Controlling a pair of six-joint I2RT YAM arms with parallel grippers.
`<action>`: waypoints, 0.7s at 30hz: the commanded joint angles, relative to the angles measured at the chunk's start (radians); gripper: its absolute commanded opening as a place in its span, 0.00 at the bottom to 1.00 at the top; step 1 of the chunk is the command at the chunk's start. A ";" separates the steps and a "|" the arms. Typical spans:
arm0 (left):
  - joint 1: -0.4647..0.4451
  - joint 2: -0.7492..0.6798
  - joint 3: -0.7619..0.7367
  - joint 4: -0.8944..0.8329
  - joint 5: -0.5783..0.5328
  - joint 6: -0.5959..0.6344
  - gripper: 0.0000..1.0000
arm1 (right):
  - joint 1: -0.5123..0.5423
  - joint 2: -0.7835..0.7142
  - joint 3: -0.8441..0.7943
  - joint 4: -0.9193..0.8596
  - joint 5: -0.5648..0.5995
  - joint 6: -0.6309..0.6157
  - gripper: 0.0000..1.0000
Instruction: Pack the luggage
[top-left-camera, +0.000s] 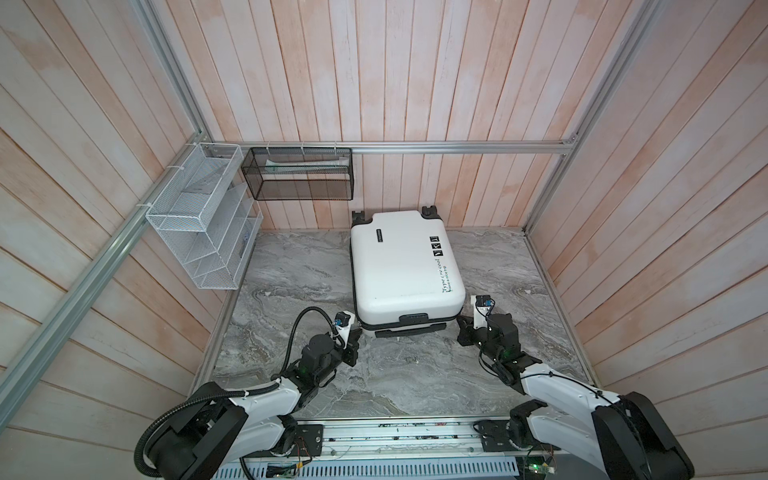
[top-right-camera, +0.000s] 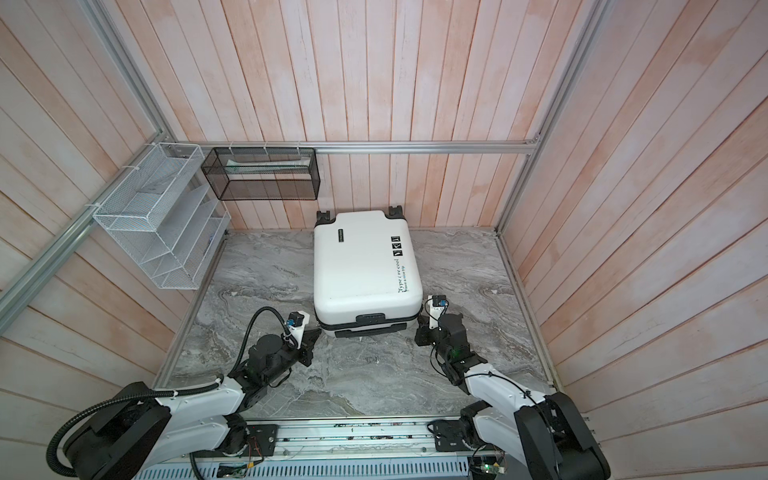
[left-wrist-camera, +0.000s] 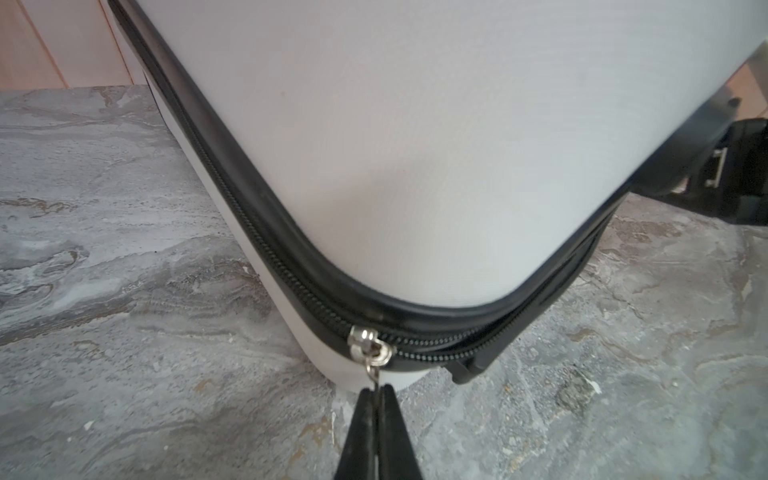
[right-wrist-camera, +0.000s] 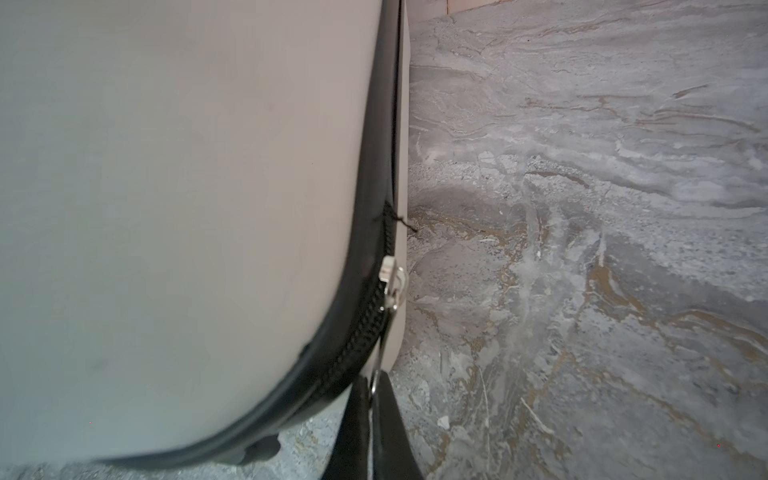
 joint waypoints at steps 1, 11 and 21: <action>-0.029 -0.035 0.042 -0.023 0.076 0.021 0.00 | 0.002 0.007 0.010 0.001 -0.038 -0.017 0.00; -0.033 -0.044 0.077 -0.042 0.049 0.054 0.00 | 0.021 -0.044 0.014 -0.041 -0.055 -0.010 0.00; -0.045 -0.129 0.082 -0.201 0.098 0.055 0.00 | 0.025 0.030 0.029 -0.016 -0.065 -0.028 0.00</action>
